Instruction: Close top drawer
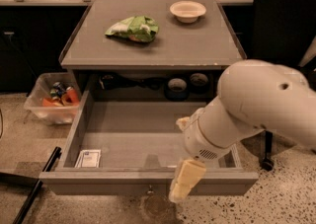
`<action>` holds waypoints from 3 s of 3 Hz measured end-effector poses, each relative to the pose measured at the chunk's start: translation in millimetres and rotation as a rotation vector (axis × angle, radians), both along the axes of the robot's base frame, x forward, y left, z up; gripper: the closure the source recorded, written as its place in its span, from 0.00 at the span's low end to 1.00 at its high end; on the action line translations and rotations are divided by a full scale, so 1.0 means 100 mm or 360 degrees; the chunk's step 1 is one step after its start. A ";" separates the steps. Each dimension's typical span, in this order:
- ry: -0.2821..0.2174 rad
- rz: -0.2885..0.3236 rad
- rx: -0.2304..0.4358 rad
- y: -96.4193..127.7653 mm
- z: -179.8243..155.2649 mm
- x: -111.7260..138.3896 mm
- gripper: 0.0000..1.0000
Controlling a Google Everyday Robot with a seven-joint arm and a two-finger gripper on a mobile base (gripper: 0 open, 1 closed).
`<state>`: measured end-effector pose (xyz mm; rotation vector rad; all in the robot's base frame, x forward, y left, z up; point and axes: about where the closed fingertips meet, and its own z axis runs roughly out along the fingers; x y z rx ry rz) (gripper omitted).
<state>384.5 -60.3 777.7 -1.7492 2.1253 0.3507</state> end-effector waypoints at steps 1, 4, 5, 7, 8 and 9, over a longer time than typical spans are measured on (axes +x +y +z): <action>-0.0001 -0.0059 -0.0001 0.39 -0.60 0.13 0.00; -0.0044 -0.0179 -0.0061 0.37 -0.86 0.32 0.00; -0.0094 -0.0241 -0.0075 0.35 -1.07 0.52 0.00; -0.0259 -0.0428 -0.0103 0.21 -1.21 0.88 0.19; -0.0331 -0.0466 -0.0121 0.19 -1.10 0.98 0.42; -0.0443 -0.0500 -0.0126 0.21 -0.89 1.18 0.65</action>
Offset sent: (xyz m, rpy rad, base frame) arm 0.0328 0.0576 -0.0970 -0.0140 -0.0128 -0.0816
